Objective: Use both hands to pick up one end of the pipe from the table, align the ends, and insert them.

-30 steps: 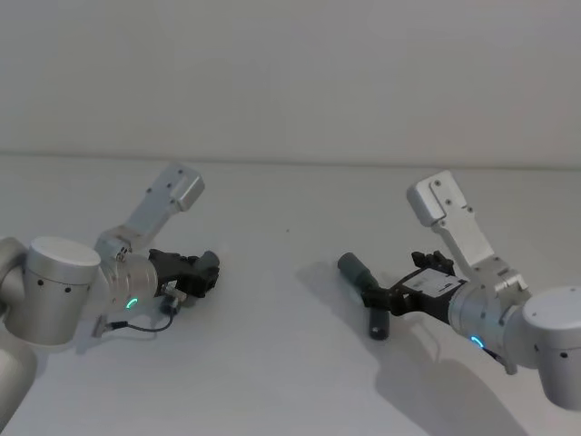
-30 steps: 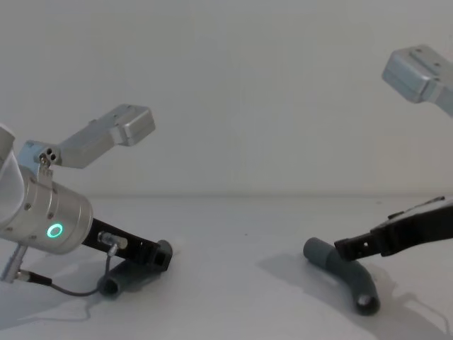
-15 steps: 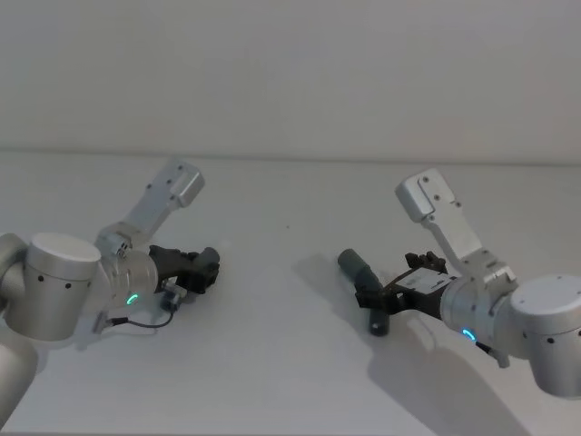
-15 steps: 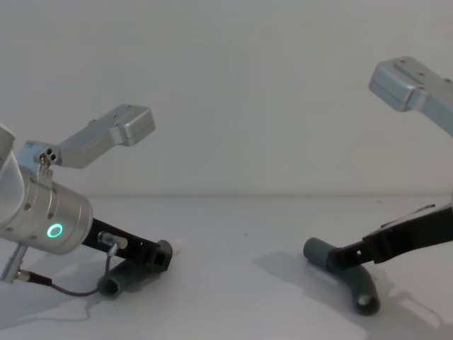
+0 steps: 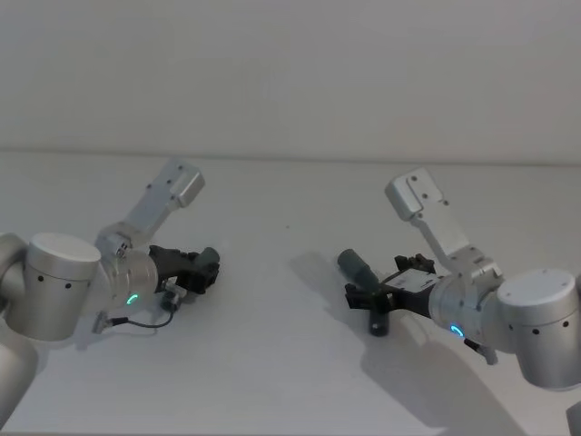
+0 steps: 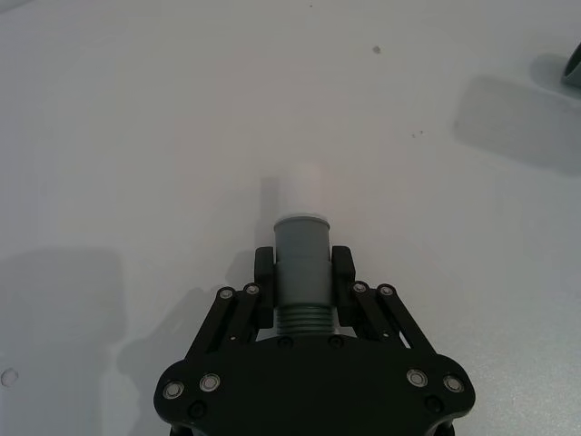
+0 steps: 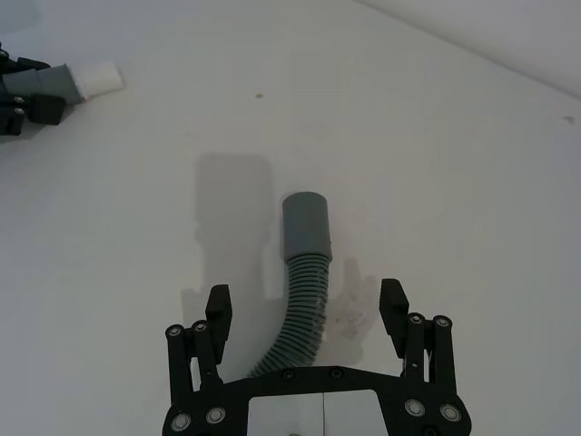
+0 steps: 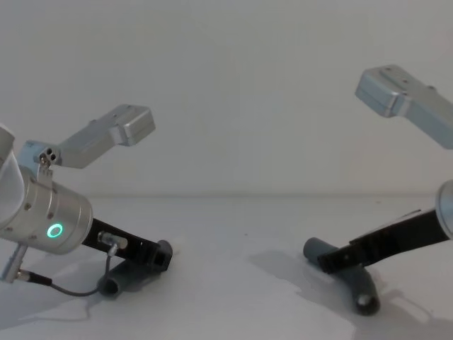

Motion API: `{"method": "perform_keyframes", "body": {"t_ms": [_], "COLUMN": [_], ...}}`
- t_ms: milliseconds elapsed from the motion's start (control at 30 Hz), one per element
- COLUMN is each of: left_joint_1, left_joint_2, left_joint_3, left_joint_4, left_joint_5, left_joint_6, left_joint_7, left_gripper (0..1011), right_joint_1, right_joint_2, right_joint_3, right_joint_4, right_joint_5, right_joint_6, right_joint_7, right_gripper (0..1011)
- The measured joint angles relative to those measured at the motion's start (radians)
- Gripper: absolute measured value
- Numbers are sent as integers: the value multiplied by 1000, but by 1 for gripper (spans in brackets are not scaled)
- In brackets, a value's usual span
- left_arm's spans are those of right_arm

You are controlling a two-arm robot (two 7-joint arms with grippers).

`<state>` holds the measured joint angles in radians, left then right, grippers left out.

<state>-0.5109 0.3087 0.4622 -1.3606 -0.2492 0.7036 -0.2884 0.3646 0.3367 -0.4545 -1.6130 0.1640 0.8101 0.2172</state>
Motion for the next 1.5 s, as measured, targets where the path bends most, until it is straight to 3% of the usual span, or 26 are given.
{"method": "perform_keyframes", "body": {"t_ms": [1500], "left_joint_1": [0], "left_joint_2": [0], "left_joint_3": [0], "left_joint_4": [0], "left_joint_5": [0], "left_joint_6": [0], "left_joint_7": [0], "left_gripper": [355], "right_joint_1": [20], "right_joint_2": [-67], "right_joint_3": [24], "right_joint_4": [68], "right_joint_5": [5], "right_joint_6": [51], "right_joint_7": [35], "right_gripper": [1001]}}
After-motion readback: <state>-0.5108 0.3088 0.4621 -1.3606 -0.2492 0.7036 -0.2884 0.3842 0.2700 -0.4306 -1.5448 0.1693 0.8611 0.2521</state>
